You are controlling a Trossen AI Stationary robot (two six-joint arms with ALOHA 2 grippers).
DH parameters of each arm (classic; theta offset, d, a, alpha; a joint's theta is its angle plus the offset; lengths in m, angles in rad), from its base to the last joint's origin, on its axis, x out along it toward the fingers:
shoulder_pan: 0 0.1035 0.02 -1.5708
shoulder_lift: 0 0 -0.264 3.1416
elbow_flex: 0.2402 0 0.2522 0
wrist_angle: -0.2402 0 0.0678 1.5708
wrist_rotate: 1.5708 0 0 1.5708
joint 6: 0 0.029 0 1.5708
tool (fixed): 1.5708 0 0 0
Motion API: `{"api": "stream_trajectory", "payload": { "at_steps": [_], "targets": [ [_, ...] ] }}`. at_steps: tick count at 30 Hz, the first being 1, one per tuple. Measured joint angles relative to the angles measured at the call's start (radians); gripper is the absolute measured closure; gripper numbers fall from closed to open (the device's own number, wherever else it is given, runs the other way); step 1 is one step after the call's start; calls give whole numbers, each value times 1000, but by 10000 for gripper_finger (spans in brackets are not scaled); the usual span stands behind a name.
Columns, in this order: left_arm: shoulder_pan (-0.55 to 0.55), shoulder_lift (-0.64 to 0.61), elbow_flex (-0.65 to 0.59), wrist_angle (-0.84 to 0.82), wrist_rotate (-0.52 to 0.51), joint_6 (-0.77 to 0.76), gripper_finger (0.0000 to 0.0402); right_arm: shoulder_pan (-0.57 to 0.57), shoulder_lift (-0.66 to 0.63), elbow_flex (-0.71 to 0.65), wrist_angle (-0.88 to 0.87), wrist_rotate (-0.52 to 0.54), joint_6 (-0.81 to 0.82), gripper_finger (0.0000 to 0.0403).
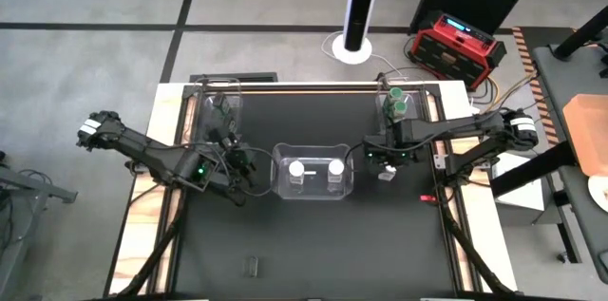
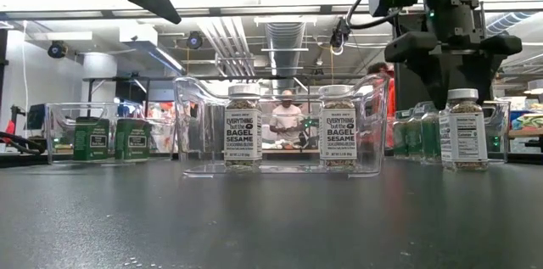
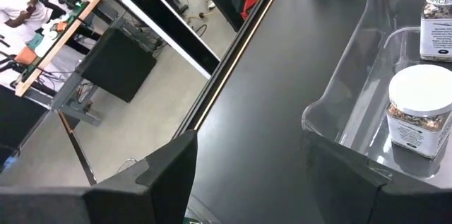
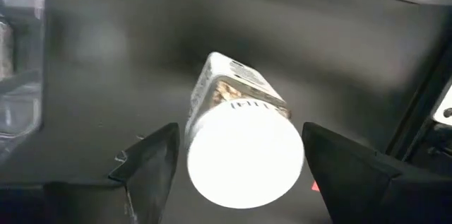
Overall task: Sort spices by type
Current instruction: Put the white seasoning bottle into the top right transparent bin
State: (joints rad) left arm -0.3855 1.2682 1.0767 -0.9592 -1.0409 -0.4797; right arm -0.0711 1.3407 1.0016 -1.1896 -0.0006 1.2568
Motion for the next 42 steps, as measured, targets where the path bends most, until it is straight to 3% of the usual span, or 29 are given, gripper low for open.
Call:
{"api": "stream_trajectory", "payload": {
  "at_steps": [6, 14, 24, 33, 42],
  "targets": [
    [0, 0, 0, 0, 0, 0, 170, 0, 0, 0, 2, 0, 0, 140],
    [0, 0, 0, 1, 0, -1, 170, 0, 0, 0, 3, 0, 2, 201],
    [0, 0, 0, 2, 2, -5, 170, 0, -2, 12, -26, 0, -28, 202],
    [0, 0, 0, 2, 3, -9, 170, 47, -10, 231, -231, -50, -228, 202],
    [0, 0, 0, 3, 3, -30, 171, 132, 7, 467, -287, -78, -514, 202]
  ]
}}
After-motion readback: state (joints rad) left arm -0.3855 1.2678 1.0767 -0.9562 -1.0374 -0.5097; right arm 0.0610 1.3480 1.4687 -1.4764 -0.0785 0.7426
